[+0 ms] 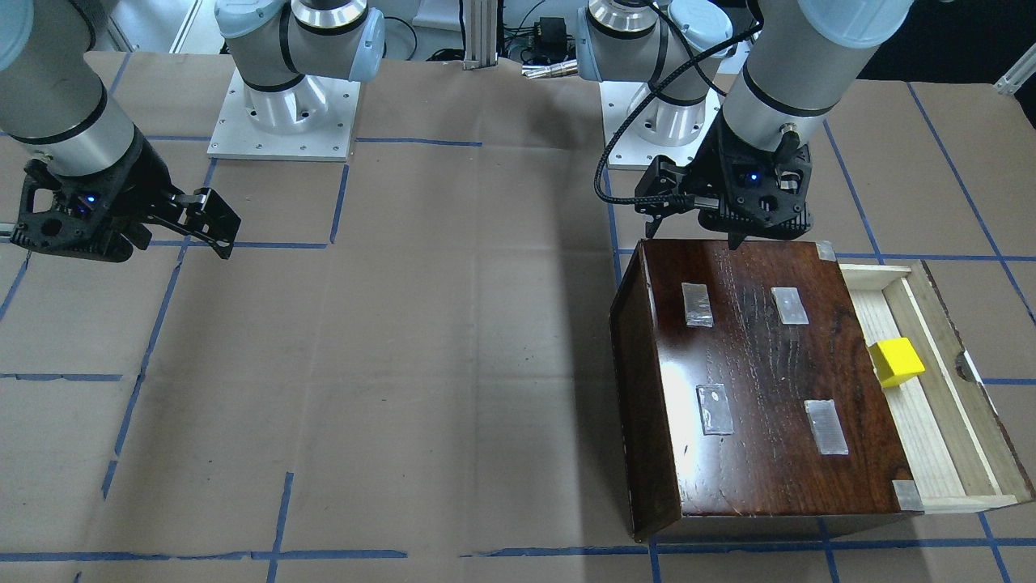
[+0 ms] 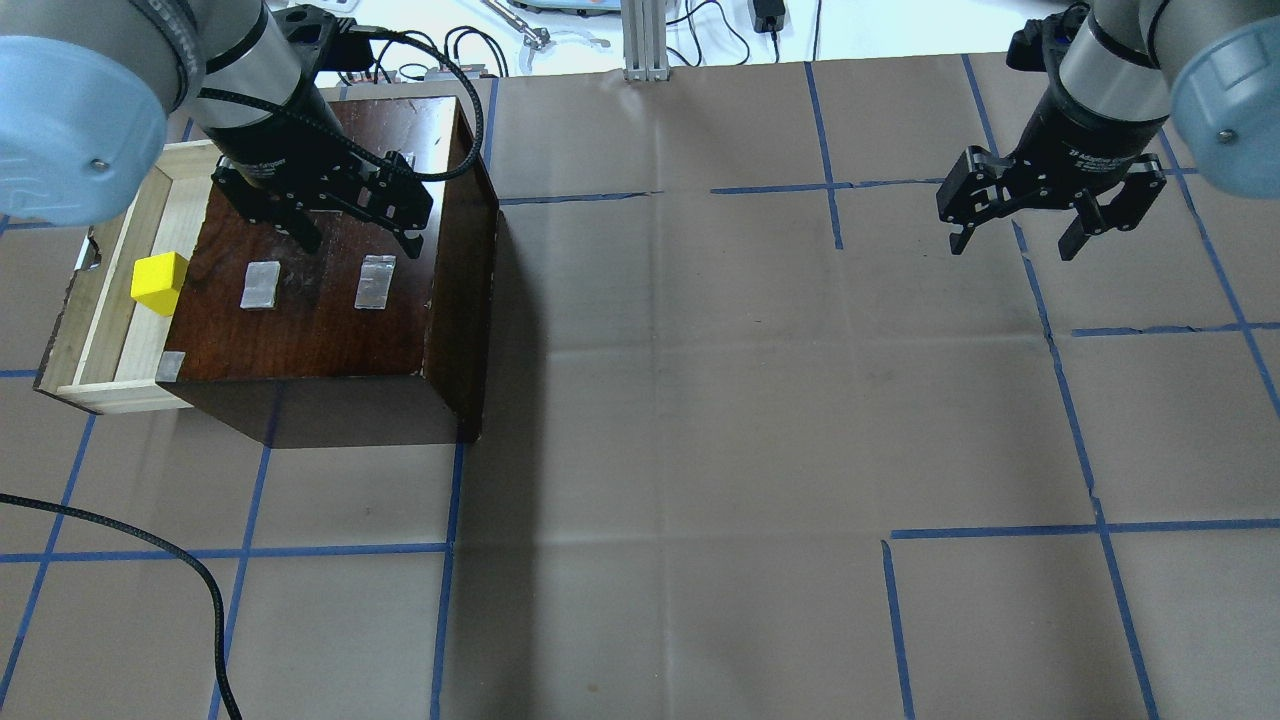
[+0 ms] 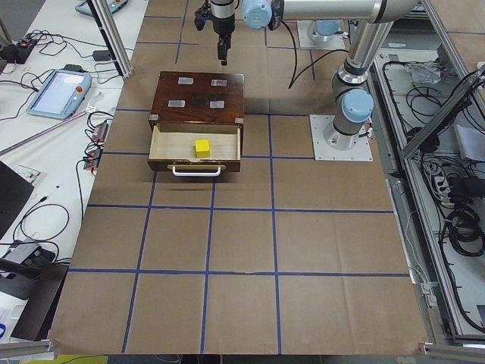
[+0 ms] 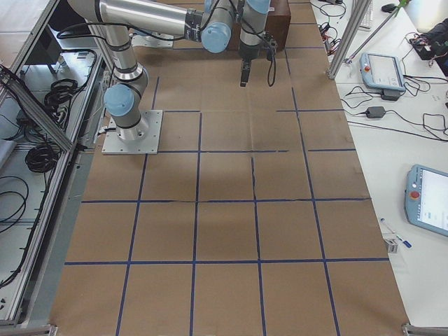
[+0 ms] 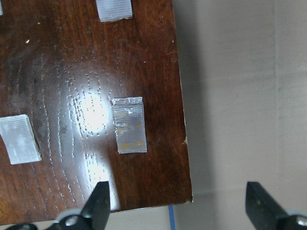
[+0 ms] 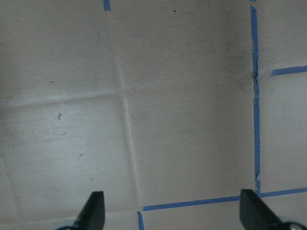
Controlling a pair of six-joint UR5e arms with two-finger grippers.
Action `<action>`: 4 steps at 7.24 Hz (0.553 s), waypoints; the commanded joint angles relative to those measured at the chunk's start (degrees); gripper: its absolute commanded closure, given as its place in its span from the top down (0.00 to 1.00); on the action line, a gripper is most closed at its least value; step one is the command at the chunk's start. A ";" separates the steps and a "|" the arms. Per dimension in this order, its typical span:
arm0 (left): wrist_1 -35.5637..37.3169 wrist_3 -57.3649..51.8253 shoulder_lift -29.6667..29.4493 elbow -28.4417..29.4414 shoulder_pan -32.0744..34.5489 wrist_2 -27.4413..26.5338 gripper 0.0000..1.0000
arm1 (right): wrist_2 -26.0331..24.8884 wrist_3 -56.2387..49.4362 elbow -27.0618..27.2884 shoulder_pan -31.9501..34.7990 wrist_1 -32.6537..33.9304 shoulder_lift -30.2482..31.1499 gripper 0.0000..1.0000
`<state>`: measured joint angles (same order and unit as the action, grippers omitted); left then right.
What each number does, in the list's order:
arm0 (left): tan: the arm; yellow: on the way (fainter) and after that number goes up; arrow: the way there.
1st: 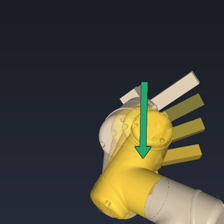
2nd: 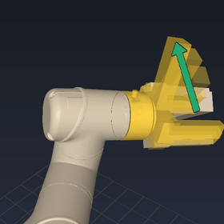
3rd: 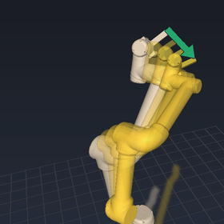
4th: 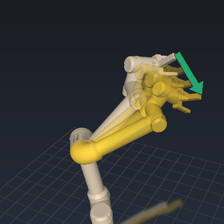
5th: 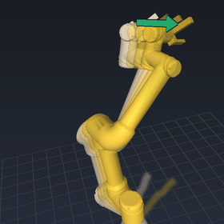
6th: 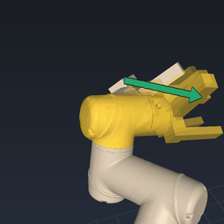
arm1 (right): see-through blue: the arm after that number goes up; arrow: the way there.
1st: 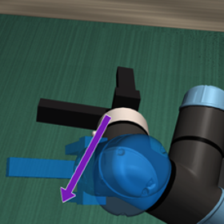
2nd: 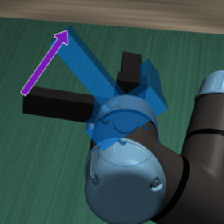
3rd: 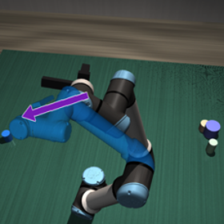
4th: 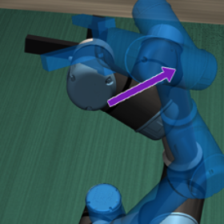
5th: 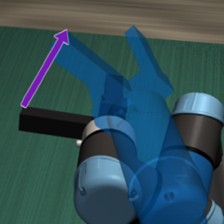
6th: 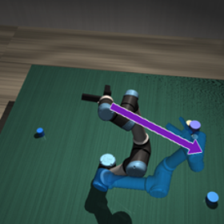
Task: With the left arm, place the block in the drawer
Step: 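Raise the left gripper and move it over the cabinet top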
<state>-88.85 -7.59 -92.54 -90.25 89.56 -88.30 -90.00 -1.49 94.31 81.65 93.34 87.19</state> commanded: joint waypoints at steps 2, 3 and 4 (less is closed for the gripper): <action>0.60 0.03 0.00 -0.63 0.00 -1.70 0.99 | 0.00 0.09 0.00 0.00 0.00 0.00 1.00; 0.69 0.12 -0.35 -0.55 0.00 -1.70 0.99 | 0.00 0.00 0.00 0.00 0.00 0.00 1.00; 0.69 0.12 -0.36 -0.55 0.00 -1.70 0.99 | 0.00 0.09 0.00 0.00 0.00 0.00 1.00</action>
<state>-88.22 -7.50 -92.74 -90.81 89.56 -89.94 -90.00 -1.46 94.31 81.65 93.34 87.19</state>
